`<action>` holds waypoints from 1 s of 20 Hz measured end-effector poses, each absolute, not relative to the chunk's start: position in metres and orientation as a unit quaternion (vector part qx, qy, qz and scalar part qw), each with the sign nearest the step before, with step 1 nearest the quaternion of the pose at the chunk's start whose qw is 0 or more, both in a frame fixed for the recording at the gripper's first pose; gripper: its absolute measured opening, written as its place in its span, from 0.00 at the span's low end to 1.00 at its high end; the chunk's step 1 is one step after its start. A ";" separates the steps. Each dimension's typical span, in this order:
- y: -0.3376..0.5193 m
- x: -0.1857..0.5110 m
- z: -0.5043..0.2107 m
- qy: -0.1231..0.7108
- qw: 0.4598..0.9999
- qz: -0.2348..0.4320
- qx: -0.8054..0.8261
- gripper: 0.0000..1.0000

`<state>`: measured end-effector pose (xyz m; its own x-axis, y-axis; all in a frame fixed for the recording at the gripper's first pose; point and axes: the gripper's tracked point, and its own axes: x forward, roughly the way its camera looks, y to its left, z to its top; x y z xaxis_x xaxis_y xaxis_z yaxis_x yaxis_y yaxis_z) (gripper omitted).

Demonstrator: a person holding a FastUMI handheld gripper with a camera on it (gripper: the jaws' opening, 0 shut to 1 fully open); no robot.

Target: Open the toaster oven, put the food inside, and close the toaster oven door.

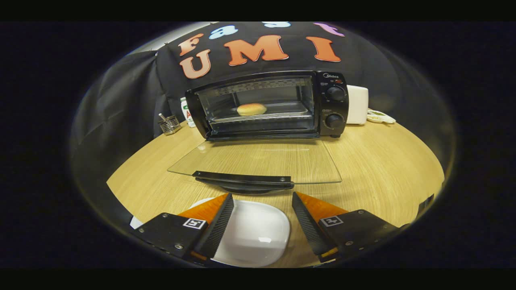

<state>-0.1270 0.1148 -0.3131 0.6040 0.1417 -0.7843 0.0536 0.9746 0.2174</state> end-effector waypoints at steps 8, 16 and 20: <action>0.114 -0.117 -0.310 0.452 0.886 0.023 0.100 0.88; 0.123 -0.087 -0.272 0.404 0.907 0.056 0.105 0.87; 0.124 -0.071 -0.258 0.376 0.919 0.062 0.104 0.87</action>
